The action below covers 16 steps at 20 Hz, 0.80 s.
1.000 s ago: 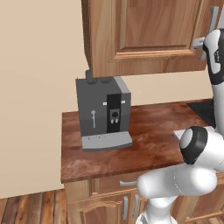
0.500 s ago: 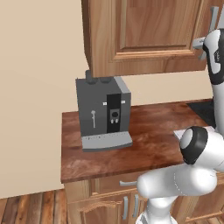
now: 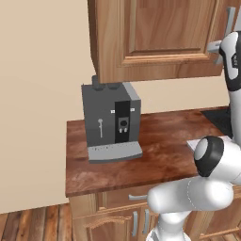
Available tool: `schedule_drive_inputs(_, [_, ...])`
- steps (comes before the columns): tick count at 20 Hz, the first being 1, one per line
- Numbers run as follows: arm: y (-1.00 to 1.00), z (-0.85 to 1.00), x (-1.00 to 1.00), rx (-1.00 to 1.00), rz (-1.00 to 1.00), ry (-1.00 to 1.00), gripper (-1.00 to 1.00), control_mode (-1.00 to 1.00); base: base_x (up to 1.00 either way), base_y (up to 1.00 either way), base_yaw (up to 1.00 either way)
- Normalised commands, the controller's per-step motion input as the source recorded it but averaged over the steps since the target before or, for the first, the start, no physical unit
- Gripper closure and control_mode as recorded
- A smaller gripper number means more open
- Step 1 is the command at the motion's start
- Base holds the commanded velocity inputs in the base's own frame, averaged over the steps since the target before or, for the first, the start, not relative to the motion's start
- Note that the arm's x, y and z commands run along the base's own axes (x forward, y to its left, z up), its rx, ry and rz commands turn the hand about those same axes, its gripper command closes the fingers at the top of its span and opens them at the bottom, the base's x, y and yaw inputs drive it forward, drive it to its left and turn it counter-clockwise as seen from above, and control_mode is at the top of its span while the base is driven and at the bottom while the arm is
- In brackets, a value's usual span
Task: Open the cabinet. Pick the dish brush and place it next to the sink. Then close the cabinet.
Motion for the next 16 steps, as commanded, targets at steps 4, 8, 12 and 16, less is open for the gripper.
schedule_drive_inputs(4, [0.0, 0.0, -0.03, 0.0, 0.0, -0.01, 1.0, -1.0, 0.0, 0.0, 0.0])
schedule_drive_inputs(8, [0.01, 0.0, -0.34, 0.0, 0.0, -0.01, 1.0, -1.0, 0.0, 0.0, 0.0])
schedule_drive_inputs(12, [0.14, 0.04, -0.43, 0.0, 0.0, 0.0, 1.0, -1.0, 0.0, 0.0, 0.0])
schedule_drive_inputs(16, [0.24, 0.03, -0.5, 0.0, 0.0, 0.0, 1.0, -1.0, 0.0, 0.0, 0.0])
